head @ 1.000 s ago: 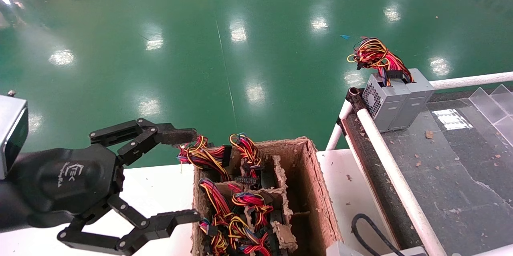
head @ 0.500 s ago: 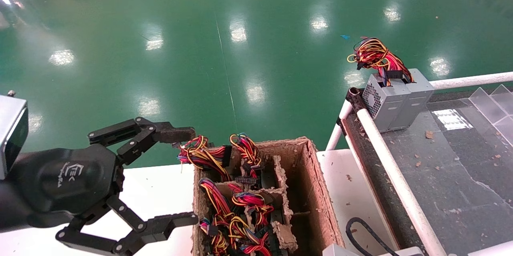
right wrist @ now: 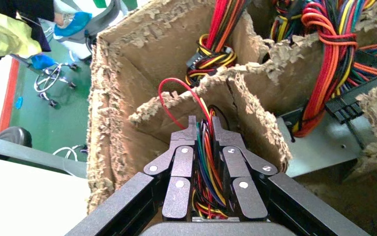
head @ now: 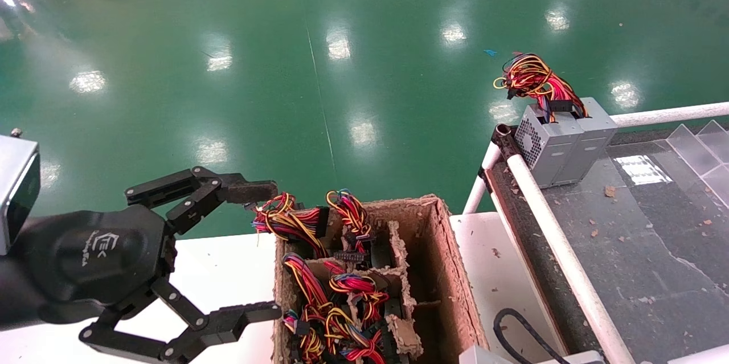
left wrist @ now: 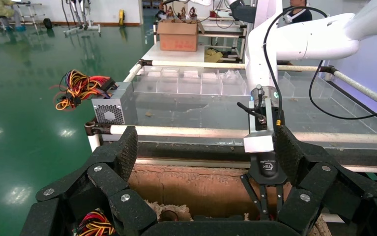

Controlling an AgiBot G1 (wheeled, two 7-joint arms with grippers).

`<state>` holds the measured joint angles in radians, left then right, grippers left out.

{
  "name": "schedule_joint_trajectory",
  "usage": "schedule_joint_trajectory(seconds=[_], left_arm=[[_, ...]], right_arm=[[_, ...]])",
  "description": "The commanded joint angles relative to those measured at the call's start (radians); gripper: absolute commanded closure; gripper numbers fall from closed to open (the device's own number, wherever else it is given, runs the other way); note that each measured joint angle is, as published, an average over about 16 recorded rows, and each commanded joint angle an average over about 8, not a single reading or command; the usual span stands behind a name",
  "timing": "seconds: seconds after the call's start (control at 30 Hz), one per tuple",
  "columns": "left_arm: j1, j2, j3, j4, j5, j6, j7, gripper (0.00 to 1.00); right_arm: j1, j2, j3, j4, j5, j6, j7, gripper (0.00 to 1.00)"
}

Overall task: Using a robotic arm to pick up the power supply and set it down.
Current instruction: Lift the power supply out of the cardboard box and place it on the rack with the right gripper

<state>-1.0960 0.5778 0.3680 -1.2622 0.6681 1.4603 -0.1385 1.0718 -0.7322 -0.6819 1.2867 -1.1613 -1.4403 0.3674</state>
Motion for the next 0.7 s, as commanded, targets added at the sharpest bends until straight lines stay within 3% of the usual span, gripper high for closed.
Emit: schedule_joint_trajectory(seconds=[0.03, 0.4, 0.7], left_arm=[[0.000, 0.000, 0.000, 0.000, 0.000, 0.000, 0.000, 0.00], [0.000, 0.000, 0.000, 0.000, 0.000, 0.000, 0.000, 0.00], [0.000, 0.000, 0.000, 0.000, 0.000, 0.000, 0.000, 0.00]], right_arm=[[-0.001, 0.002, 0.002, 0.003, 0.006, -0.001, -0.001, 1.00], [-0.024, 0.021, 0.037, 0.014, 0.075, 0.005, -0.032, 1.00], [-0.061, 0.084, 0.126, 0.042, 0.205, 0.035, -0.105, 1.00]])
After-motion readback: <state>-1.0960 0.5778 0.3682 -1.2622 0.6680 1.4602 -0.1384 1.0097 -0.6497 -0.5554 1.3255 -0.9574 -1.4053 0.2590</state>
